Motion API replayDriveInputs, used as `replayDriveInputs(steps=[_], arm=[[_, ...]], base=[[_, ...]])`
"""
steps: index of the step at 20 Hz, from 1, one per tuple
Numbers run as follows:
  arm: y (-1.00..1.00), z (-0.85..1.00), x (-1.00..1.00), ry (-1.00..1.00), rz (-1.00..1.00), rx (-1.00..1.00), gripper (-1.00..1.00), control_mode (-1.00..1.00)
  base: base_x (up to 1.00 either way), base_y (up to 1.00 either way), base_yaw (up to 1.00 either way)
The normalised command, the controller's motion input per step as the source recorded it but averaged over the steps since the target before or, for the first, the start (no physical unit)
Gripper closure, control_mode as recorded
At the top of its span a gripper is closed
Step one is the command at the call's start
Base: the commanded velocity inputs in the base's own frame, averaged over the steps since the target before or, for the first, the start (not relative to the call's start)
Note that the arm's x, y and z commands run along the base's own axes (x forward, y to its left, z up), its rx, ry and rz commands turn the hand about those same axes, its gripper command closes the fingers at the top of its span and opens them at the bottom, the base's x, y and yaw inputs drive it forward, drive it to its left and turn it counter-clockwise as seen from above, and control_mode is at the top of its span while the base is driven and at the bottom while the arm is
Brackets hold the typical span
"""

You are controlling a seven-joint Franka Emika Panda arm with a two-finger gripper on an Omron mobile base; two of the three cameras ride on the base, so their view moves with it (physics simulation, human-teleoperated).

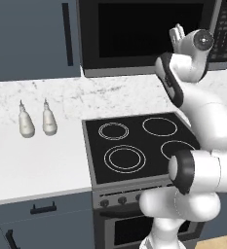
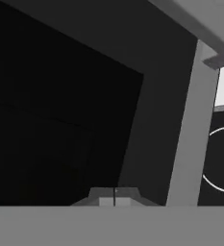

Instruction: Open the microwave, place the bowl with waffle inside the microwave, then close the microwave door and turn it on.

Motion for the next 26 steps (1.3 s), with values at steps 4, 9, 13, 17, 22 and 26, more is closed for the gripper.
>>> replayDriveInputs(steps=[4,9,13,17,22,26], arm=[[-0.33,-0.43,1.00,0.00,0.47,0.00,1.00,-1.00],[-0.23,-0.36,0.61,0.00,0.39,-0.01,1.00,-1.00],[-0.29,-0.13,-0.94,-0.08,0.21,-0.05,1.00,-1.00],[-0.26,-0.11,-1.00,-0.03,0.01,-0.07,1.00,-1.00],[-0.29,-0.02,-0.90,0.00,-0.11,-0.04,1.00,-1.00],[-0.53,0.00,-0.61,0.00,-0.14,0.00,1.00,-1.00]], base=[[0.00,0.00,0.00],[0.00,0.00,0.00],[0.00,0.00,0.00],[0.00,0.00,0.00],[0.00,0.00,0.00],[0.00,0.00,0.00]])
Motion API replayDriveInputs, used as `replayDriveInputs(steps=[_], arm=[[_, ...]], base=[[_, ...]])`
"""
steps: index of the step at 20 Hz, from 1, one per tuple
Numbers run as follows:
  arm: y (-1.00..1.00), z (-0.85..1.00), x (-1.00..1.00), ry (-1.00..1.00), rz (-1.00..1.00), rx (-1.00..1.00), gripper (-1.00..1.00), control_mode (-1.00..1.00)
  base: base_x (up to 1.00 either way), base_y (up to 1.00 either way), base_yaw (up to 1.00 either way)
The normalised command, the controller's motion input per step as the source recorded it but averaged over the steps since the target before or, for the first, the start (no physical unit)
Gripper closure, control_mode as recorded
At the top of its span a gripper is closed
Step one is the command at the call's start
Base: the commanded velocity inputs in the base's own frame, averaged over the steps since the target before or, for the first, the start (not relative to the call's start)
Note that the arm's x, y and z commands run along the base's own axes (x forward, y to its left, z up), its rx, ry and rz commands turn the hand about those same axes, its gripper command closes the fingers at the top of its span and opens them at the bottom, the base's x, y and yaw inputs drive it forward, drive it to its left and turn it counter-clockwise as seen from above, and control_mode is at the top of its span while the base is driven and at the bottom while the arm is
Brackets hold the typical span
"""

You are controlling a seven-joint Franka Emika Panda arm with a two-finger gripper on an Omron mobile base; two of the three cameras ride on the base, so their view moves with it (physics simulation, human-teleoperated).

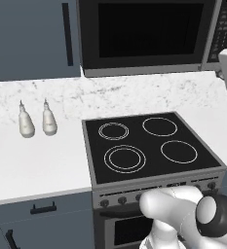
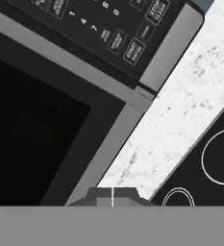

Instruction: Open the microwave, place the bowl with waffle inside the microwave, then close the microwave door and turn it on.

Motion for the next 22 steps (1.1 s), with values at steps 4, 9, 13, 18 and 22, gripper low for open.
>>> replayDriveInputs(steps=[4,9,13,18,22], arm=[[-0.49,0.00,-0.17,0.00,-0.11,0.00,1.00,-1.00],[-0.44,0.00,0.00,-0.03,-0.08,0.00,1.00,-1.00],[-0.39,0.00,0.00,-0.08,-0.03,0.02,1.00,-1.00],[-0.35,0.14,0.00,-0.10,0.00,0.06,1.00,-1.00],[-0.25,0.23,0.00,-0.13,0.00,0.07,1.00,-1.00]], base=[[0.00,0.00,0.00],[0.00,0.00,0.00],[0.00,0.00,0.00],[0.00,0.00,0.00],[0.00,0.00,0.00]])
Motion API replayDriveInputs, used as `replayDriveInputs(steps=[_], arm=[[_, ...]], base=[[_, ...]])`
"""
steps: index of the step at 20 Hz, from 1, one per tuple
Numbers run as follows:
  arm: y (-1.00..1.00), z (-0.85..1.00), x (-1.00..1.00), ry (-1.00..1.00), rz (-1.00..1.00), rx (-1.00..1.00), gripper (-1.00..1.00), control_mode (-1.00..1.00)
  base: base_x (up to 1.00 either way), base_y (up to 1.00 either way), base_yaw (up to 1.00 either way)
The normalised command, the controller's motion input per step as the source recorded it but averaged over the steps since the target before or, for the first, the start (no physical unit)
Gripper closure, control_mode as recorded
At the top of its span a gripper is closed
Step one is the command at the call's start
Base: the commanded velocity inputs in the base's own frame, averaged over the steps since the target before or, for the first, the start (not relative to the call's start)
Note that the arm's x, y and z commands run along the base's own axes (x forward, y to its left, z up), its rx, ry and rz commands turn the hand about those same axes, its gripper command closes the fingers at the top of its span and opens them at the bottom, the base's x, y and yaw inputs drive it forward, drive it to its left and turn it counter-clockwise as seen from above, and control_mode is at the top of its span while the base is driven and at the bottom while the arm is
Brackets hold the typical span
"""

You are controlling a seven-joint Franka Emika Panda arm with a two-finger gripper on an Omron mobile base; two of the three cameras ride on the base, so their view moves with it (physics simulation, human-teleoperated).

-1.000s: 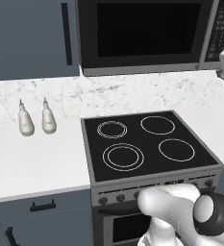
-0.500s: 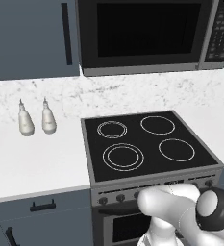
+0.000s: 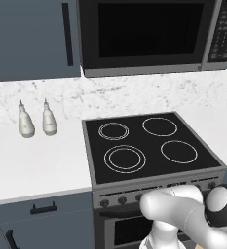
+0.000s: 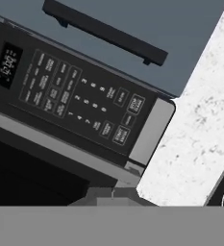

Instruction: Open the microwave, place the bowl with waffle inside the microwave, then close the microwave door and turn it on.

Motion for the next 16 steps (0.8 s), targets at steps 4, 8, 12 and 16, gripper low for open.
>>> replayDriveInputs(steps=[4,8,12,16], arm=[[-0.17,0.25,0.00,-0.13,0.00,0.06,1.00,-1.00],[-0.03,0.11,0.00,-0.07,0.00,0.01,1.00,-1.00],[0.00,0.00,0.01,0.02,0.00,-0.03,1.00,-1.00],[0.00,-0.01,0.13,0.09,0.00,-0.06,1.00,-1.00]], base=[[0.00,0.00,0.00],[0.00,0.00,0.00],[0.00,0.00,0.00],[0.00,0.00,0.00]])
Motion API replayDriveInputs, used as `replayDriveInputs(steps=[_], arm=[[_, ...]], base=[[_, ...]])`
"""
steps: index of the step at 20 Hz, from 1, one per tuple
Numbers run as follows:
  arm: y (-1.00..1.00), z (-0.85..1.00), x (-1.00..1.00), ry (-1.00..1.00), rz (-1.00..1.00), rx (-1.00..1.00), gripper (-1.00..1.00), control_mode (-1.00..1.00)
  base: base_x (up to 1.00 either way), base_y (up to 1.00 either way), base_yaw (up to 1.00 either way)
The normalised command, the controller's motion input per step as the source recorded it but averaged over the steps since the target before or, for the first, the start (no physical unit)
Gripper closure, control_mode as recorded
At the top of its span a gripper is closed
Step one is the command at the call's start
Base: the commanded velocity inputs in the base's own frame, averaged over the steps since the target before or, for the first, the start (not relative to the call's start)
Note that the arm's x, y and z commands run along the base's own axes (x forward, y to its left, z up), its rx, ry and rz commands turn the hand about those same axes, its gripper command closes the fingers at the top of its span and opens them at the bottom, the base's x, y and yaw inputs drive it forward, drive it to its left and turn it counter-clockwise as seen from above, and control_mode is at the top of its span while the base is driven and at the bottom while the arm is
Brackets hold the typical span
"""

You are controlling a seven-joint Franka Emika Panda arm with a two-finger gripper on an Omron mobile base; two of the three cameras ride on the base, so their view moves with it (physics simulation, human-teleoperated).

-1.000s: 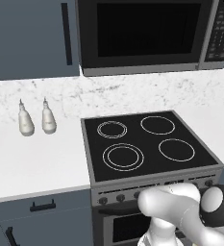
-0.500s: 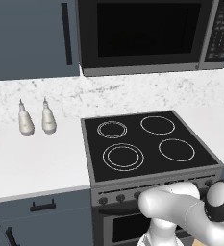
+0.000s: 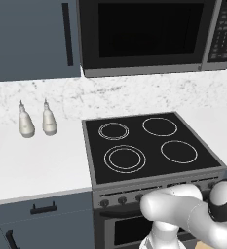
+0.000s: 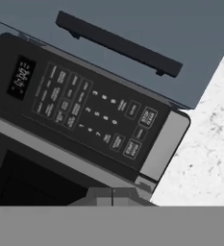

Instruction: Open the microwave, place the bowl with waffle inside the microwave, then close the microwave door and turn it on.

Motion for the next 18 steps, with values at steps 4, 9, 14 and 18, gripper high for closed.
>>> replayDriveInputs(steps=[4,9,14,18], arm=[[0.07,0.00,0.08,0.10,0.00,-0.08,1.00,-1.00],[0.00,0.00,0.28,0.11,0.00,-0.06,1.00,-1.00],[0.00,-0.03,0.47,0.12,0.00,-0.01,1.00,-1.00],[0.00,-0.08,0.40,0.04,0.00,0.00,1.00,-1.00]], base=[[0.00,0.00,0.00],[0.00,0.00,0.00],[0.00,0.00,0.00],[0.00,0.00,0.00]])
